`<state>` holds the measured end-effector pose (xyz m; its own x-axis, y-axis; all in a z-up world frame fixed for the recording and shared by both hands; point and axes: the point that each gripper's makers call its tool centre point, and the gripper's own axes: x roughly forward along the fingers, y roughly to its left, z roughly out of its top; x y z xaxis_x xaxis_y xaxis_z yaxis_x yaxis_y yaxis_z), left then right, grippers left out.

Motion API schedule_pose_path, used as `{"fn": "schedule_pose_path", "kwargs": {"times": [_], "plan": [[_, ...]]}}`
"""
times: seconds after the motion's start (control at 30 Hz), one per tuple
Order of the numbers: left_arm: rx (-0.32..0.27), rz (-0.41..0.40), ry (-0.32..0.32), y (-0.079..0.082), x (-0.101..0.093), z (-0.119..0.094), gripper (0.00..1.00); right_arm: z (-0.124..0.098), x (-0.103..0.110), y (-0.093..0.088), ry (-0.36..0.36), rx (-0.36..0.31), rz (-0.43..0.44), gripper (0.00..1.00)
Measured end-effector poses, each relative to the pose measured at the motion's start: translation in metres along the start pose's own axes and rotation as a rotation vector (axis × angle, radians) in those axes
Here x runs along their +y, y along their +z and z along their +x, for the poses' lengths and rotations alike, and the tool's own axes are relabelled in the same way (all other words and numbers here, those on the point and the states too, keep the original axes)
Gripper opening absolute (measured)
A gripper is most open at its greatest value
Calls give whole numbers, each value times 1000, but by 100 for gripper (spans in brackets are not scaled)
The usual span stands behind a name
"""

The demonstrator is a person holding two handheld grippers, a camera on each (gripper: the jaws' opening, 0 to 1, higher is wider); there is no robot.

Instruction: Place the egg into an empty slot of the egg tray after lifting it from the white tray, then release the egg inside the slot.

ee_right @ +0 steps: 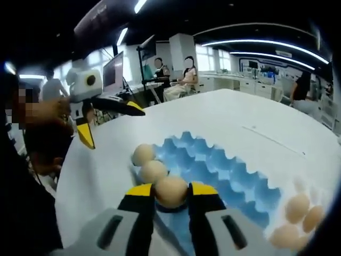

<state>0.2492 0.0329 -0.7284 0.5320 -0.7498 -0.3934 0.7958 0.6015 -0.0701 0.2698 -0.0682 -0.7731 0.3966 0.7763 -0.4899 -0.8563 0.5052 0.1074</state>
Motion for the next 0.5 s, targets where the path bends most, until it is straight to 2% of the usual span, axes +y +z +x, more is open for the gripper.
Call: {"fn": "schedule_pose_path", "kwargs": {"times": [0.33,0.5], "plan": [[-1,-1,7,0,4,-2,84,2,-2,-1,2,-12,-56,25],[-4,0,9,1,4,-2,84,0,-1,-3,8,-19,-112,25]]}}
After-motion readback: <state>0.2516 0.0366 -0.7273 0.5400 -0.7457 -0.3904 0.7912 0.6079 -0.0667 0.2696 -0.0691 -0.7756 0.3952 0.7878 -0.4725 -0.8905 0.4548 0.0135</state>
